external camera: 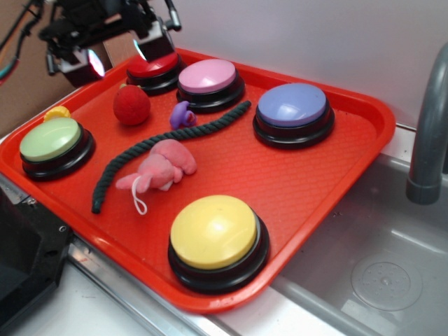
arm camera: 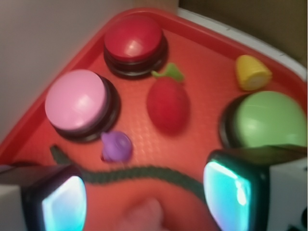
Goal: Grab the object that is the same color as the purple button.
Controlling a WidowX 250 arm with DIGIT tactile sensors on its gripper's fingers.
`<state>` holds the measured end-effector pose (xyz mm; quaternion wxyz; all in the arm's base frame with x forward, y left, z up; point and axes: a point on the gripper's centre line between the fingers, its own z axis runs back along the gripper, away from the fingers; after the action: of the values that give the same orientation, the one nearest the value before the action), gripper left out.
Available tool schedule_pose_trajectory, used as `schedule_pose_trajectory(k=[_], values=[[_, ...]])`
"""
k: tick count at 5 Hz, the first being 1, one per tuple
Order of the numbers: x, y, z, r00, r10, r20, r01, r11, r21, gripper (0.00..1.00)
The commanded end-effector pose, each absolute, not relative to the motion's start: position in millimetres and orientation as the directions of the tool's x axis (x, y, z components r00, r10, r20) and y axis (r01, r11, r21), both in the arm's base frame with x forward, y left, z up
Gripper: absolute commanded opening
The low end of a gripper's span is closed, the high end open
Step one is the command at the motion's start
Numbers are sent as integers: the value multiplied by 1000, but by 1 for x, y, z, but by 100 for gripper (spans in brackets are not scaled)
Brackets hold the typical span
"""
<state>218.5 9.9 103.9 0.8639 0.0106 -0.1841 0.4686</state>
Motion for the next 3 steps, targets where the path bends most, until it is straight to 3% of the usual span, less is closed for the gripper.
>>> schedule_pose_trajectory(k=[1, 3], values=[[260, 16, 61, 527, 809, 258, -794, 578, -188, 100], [273, 8, 38, 582, 777, 241, -770, 622, -143, 100]])
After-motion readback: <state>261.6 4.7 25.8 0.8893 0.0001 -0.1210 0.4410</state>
